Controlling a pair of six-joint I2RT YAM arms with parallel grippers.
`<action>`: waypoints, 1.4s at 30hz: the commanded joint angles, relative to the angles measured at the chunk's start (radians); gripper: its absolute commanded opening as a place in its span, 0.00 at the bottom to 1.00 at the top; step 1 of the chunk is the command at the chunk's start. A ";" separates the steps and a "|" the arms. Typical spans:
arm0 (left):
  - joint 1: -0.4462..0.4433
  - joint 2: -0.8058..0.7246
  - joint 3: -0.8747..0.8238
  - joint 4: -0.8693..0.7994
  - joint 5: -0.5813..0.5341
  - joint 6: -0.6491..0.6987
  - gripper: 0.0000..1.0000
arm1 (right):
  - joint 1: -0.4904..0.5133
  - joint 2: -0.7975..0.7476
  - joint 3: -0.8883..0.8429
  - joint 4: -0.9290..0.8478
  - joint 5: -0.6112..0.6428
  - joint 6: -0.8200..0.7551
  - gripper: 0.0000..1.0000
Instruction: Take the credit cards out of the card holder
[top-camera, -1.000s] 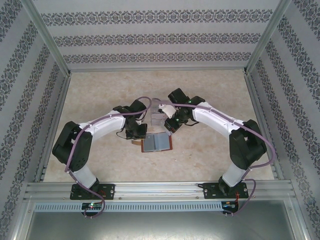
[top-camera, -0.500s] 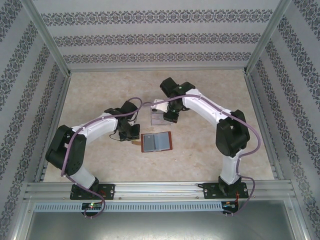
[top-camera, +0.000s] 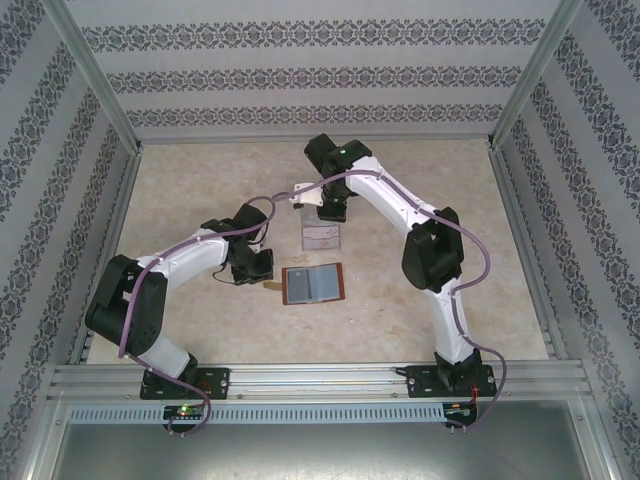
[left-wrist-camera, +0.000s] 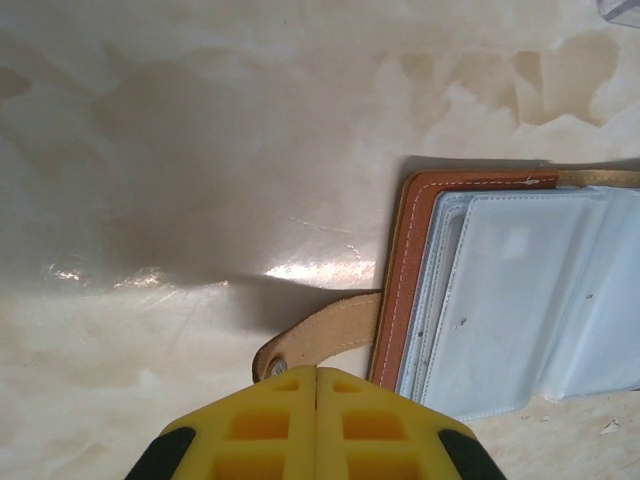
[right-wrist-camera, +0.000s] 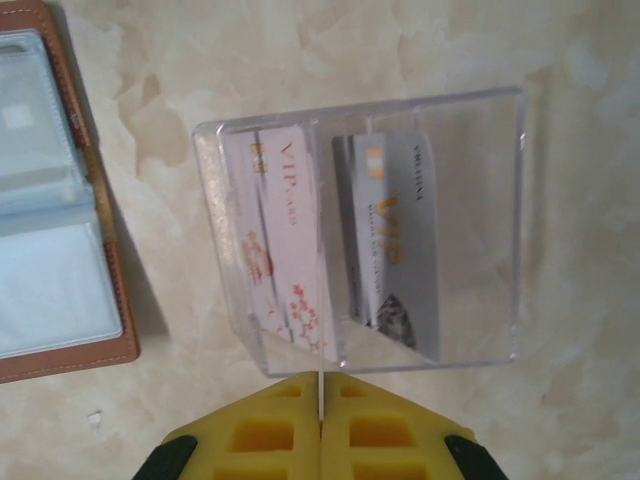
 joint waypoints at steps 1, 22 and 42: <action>0.015 -0.023 -0.015 0.015 0.005 -0.021 0.03 | -0.009 0.054 0.087 -0.076 0.014 -0.048 0.00; 0.034 -0.020 -0.041 0.019 0.004 -0.025 0.03 | 0.000 0.220 0.223 -0.147 -0.033 -0.079 0.05; 0.041 -0.001 -0.028 0.031 0.026 -0.018 0.04 | -0.007 0.115 0.139 0.024 0.150 -0.005 0.27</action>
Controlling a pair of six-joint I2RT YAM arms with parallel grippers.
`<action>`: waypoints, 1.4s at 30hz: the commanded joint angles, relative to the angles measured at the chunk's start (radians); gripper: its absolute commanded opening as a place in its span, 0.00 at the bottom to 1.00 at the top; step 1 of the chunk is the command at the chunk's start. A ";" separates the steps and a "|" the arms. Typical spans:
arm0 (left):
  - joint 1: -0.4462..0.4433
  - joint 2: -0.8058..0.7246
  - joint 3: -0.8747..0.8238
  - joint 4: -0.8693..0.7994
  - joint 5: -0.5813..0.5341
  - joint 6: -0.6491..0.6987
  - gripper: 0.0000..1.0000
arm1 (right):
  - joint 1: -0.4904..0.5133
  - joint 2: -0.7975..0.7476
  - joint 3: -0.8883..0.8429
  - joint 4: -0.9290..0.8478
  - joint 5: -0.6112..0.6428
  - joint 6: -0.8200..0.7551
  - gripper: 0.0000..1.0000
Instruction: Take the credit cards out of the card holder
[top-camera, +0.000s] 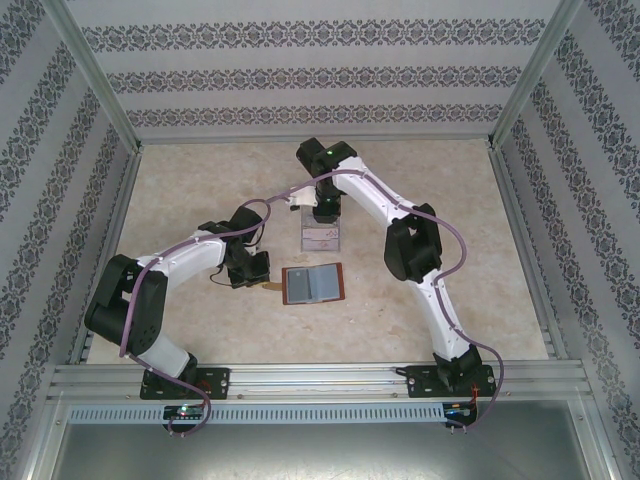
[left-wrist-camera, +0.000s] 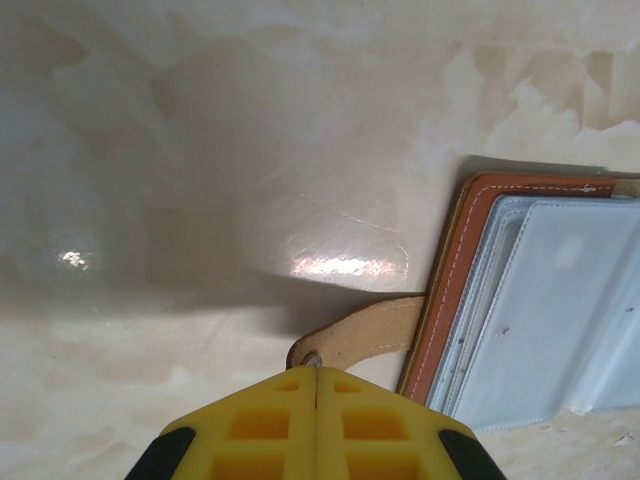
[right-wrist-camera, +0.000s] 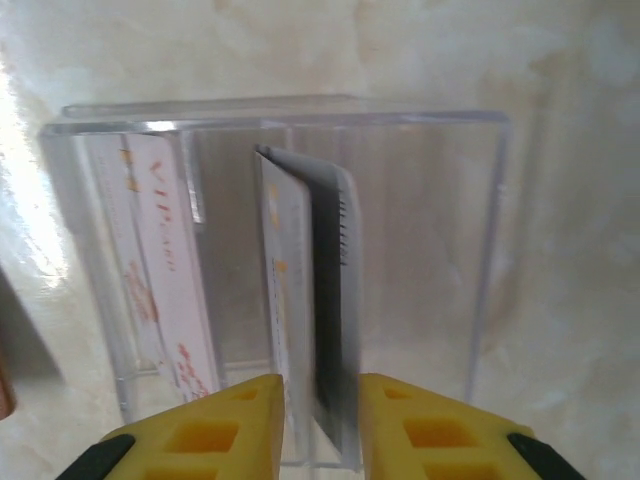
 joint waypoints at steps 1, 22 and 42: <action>0.014 -0.002 0.003 0.024 0.019 -0.001 0.04 | -0.006 -0.076 -0.036 0.056 0.068 0.026 0.27; 0.014 0.023 0.016 0.094 0.102 0.010 0.05 | -0.002 -0.456 -0.546 0.509 -0.117 0.640 0.29; 0.012 0.069 0.015 0.132 0.160 0.023 0.05 | 0.031 -0.771 -1.043 0.791 -0.368 1.564 0.13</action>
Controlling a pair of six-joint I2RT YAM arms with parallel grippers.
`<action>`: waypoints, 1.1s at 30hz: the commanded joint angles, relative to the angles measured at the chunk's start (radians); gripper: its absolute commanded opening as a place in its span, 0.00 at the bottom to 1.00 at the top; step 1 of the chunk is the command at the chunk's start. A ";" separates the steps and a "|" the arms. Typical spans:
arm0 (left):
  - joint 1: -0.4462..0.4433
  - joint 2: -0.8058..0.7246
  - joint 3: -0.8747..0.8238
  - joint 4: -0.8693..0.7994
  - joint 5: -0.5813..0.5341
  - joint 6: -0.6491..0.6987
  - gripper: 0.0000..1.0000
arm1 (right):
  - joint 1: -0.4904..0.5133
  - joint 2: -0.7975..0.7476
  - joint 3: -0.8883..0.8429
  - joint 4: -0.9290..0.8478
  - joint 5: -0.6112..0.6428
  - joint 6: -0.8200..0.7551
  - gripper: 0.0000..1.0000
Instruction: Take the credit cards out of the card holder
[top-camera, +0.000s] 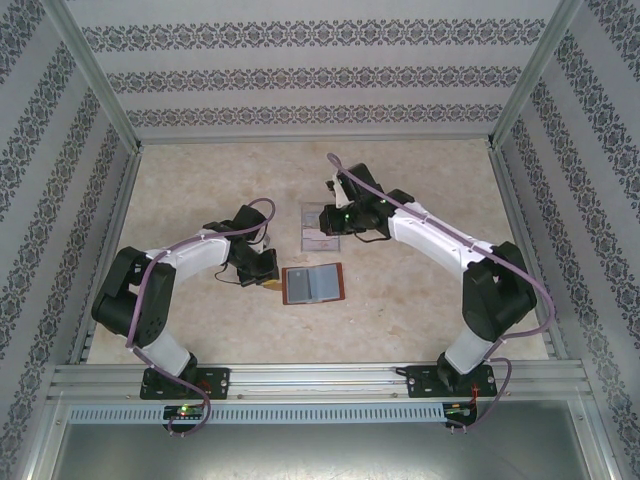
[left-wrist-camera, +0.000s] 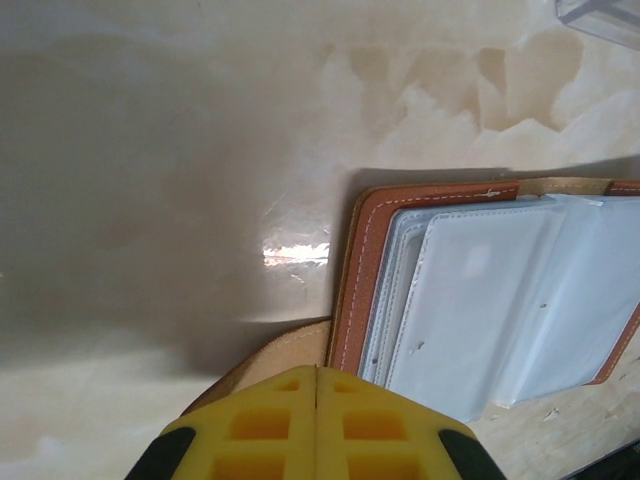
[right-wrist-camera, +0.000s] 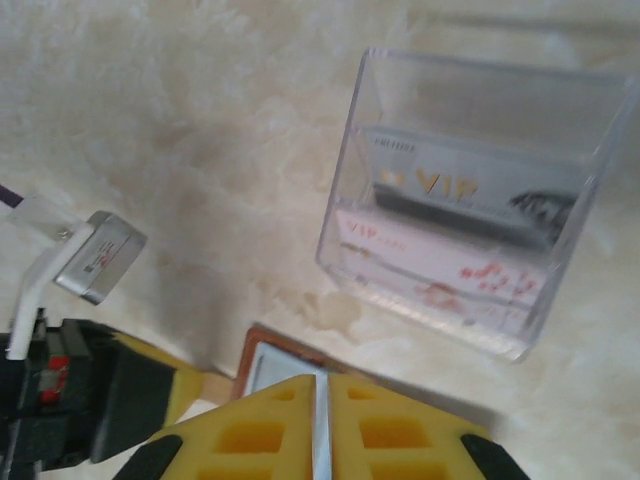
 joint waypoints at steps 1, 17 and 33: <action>0.012 0.015 0.014 0.022 0.026 0.020 0.05 | 0.027 -0.049 -0.047 0.025 -0.081 0.153 0.13; 0.011 0.085 -0.002 0.042 0.032 0.024 0.00 | 0.125 0.055 -0.127 0.069 -0.162 0.283 0.13; 0.011 0.093 -0.035 0.064 0.041 0.021 0.00 | 0.205 0.262 -0.011 0.039 -0.187 0.304 0.17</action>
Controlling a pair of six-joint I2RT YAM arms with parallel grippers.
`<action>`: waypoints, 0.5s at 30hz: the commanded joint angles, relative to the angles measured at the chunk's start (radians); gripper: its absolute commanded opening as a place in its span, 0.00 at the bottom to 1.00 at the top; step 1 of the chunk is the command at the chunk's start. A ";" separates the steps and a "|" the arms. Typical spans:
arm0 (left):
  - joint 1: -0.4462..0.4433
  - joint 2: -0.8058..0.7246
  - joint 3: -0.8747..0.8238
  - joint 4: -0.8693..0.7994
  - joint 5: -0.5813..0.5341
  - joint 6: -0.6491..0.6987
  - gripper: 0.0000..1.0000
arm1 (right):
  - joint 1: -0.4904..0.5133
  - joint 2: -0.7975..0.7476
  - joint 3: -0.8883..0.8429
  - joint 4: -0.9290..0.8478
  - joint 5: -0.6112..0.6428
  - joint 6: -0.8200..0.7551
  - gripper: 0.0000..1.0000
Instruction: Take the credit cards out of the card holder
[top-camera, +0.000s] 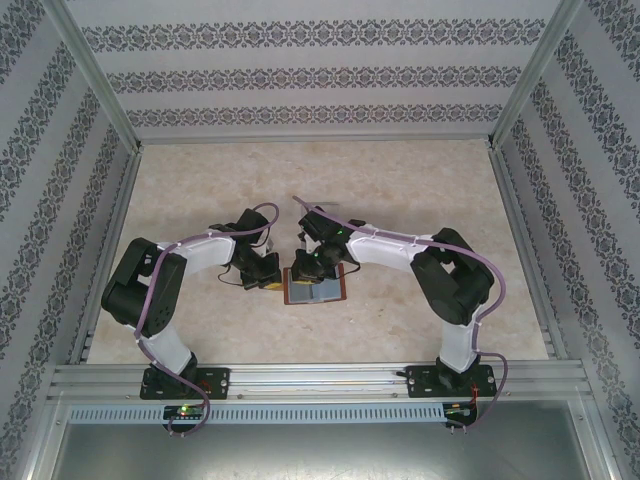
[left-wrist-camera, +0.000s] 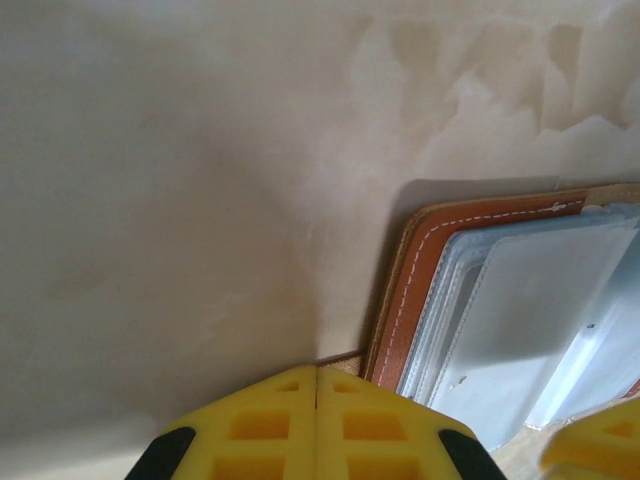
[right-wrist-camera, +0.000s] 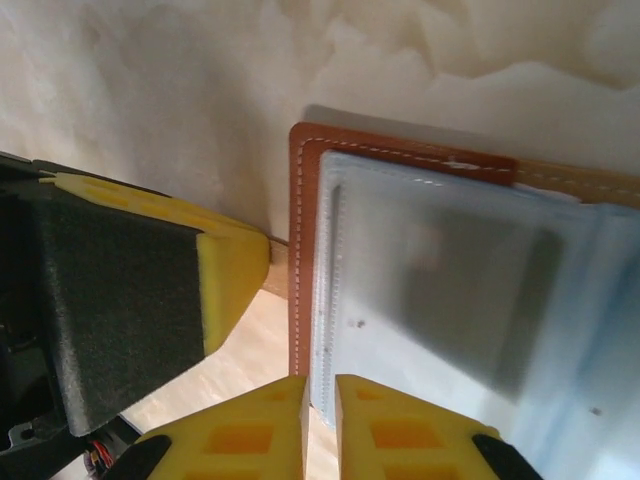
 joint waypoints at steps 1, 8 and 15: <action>0.011 0.015 -0.025 0.019 0.002 0.016 0.00 | 0.014 0.037 0.049 -0.022 -0.005 0.017 0.18; 0.012 0.012 -0.033 0.023 0.005 0.016 0.00 | 0.032 0.086 0.084 -0.066 0.031 0.013 0.21; 0.011 0.009 -0.036 0.025 0.006 0.017 0.00 | 0.047 0.102 0.119 -0.168 0.118 -0.017 0.28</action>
